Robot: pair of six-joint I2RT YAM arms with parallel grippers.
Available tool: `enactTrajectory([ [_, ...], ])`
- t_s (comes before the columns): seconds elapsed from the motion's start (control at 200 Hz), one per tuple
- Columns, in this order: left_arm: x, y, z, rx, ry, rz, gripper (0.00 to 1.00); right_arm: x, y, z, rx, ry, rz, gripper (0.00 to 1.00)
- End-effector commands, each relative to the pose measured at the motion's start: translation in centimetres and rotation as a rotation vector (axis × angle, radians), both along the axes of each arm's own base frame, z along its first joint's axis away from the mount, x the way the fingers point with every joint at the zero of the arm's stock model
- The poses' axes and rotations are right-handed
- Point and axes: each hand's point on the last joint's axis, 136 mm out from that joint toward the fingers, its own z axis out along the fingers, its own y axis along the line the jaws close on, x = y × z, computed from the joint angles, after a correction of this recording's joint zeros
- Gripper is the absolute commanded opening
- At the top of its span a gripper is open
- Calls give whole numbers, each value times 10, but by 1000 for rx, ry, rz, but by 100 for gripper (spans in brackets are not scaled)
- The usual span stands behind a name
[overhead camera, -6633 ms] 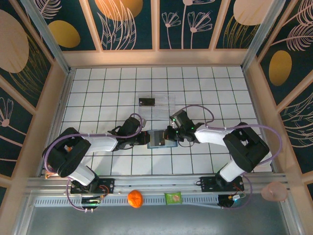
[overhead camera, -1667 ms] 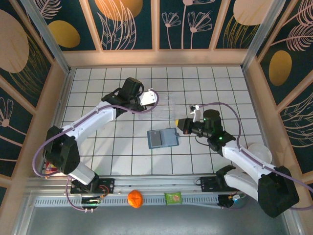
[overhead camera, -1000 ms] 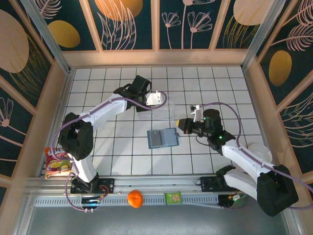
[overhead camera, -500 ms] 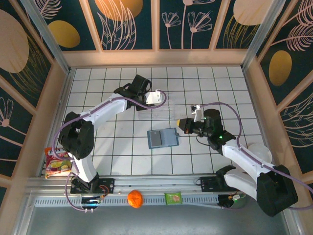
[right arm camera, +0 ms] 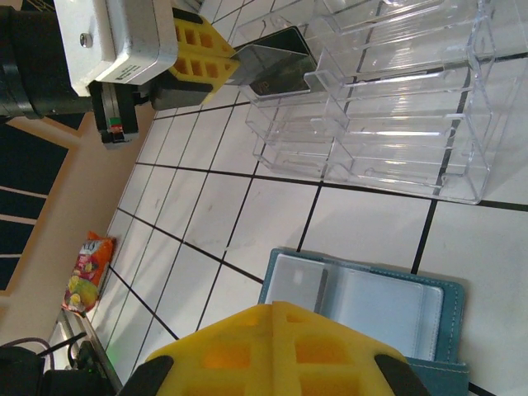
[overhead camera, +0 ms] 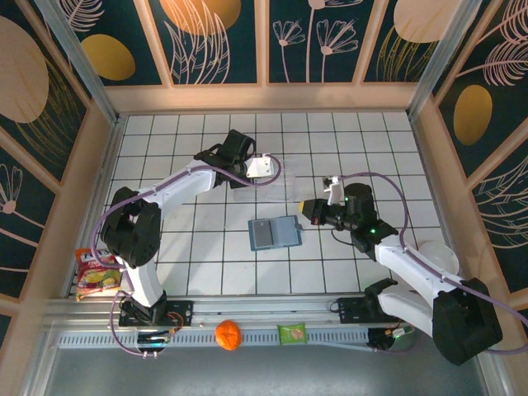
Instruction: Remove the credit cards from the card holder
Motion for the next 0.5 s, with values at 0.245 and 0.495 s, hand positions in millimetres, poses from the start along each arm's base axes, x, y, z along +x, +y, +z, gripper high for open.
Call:
enactTrajectory([
  [0.245, 6, 3, 4, -26, -47, 26, 0, 4, 2, 17, 30, -32, 12, 0],
  [0.495, 15, 5, 21, -60, -129, 66, 19, 3, 2, 18, 37, -31, 11, 0],
])
